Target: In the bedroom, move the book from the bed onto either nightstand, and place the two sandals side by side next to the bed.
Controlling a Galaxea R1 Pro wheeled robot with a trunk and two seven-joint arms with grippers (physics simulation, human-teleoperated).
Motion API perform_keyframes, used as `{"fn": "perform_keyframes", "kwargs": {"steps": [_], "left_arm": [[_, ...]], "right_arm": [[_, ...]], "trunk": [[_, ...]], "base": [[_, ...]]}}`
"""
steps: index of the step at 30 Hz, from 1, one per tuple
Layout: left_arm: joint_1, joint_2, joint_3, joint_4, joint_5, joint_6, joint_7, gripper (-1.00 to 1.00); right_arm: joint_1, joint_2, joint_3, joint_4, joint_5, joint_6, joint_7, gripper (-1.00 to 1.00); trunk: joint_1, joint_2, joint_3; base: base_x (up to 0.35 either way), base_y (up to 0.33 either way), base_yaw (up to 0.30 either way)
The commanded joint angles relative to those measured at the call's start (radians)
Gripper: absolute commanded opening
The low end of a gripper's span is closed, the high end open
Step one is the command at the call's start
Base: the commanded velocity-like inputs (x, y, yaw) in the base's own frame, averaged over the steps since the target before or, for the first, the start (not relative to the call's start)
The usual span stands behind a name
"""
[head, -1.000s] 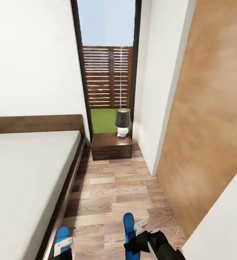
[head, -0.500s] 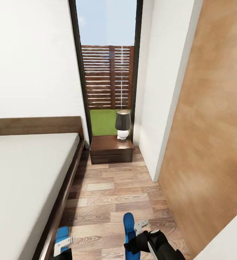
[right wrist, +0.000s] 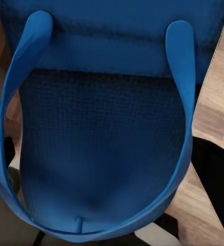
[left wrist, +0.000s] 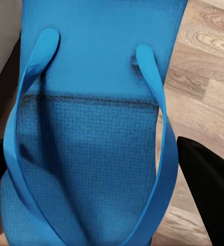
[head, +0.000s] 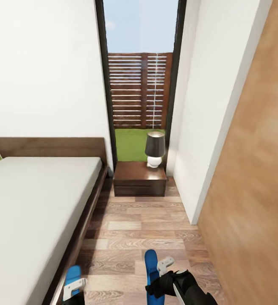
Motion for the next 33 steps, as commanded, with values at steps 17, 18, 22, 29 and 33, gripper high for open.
{"fn": "perform_keyframes", "kwargs": {"steps": [17, 18, 22, 29, 33], "left_arm": [[-0.001, -0.001, 0.005, 0.000, -0.012, -0.003, 0.005, -1.00], [-0.001, -0.001, 0.005, 0.000, -0.012, -0.003, 0.005, -1.00], [-0.001, -0.001, 0.005, 0.000, -0.012, -0.003, 0.005, -1.00], [-0.001, -0.001, 0.005, 0.000, -0.012, -0.003, 0.005, -1.00], [-0.001, -0.001, 0.005, 0.000, -0.012, -0.003, 0.005, -1.00]], "right_arm": [[0.000, 0.000, -0.001, -0.002, 0.009, 0.003, 0.007, -1.00], [0.000, 0.000, -0.001, -0.002, 0.009, 0.003, 0.007, -1.00], [0.000, 0.000, -0.001, -0.002, 0.009, 0.003, 0.007, -1.00], [0.000, 0.000, -0.002, -0.002, 0.009, 0.003, 0.007, -1.00], [0.000, 0.000, -0.002, -0.002, 0.009, 0.003, 0.007, -1.00]], "trunk": [[0.001, -0.002, -0.002], [0.001, -0.002, -0.002], [0.001, -0.002, -0.002], [0.001, -0.002, -0.002], [0.001, -0.002, -0.002]], "base": [[0.298, -0.001, 0.042], [0.297, 0.000, 0.002], [0.297, 0.000, 0.001], [0.298, 0.000, 0.000], [0.298, 0.000, 0.000]]}}
